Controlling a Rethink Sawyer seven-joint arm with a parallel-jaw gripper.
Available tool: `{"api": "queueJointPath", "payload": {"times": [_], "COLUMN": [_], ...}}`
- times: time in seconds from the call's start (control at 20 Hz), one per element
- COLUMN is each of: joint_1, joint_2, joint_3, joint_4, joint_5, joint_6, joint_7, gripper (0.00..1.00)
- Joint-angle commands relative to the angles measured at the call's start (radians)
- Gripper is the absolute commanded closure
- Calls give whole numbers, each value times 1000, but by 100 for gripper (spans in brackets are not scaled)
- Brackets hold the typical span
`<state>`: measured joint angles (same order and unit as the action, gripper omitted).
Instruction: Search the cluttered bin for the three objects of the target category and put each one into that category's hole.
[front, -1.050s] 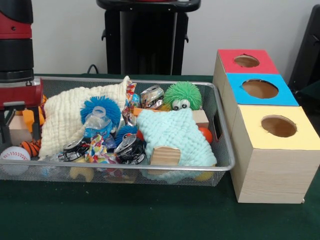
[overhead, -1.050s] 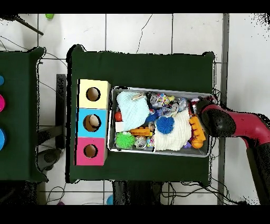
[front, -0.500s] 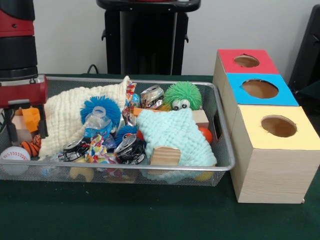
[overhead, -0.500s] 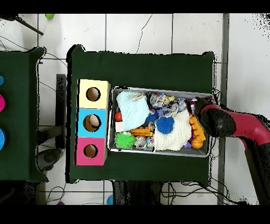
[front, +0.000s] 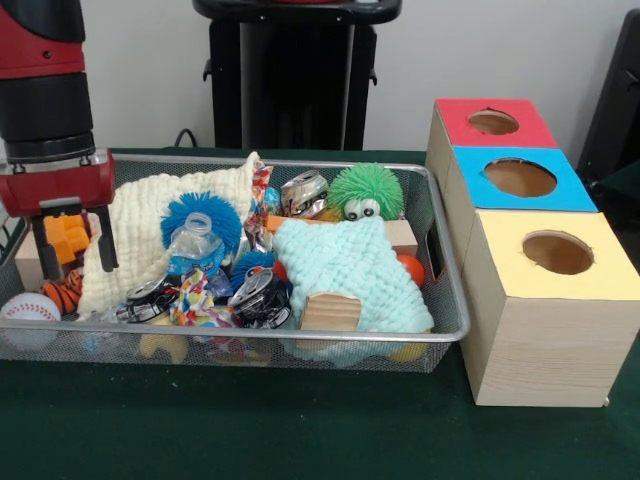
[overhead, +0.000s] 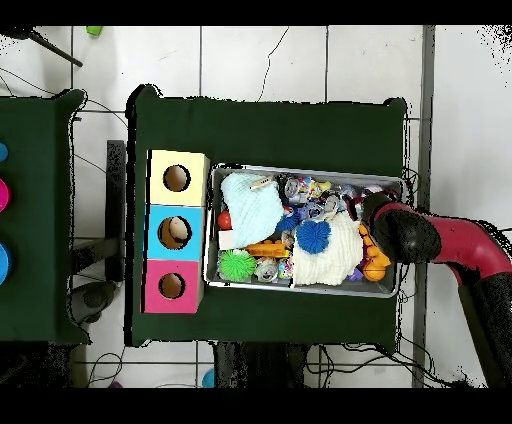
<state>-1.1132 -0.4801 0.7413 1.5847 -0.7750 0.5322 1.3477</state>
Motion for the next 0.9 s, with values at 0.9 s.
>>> {"api": "queueJointPath", "payload": {"times": [0.9], "joint_1": [24], "joint_2": [42], "joint_3": [-81], "joint_4": [16], "joint_5": [-64], "joint_6": [30], "joint_7": [-93], "gripper": [0]}}
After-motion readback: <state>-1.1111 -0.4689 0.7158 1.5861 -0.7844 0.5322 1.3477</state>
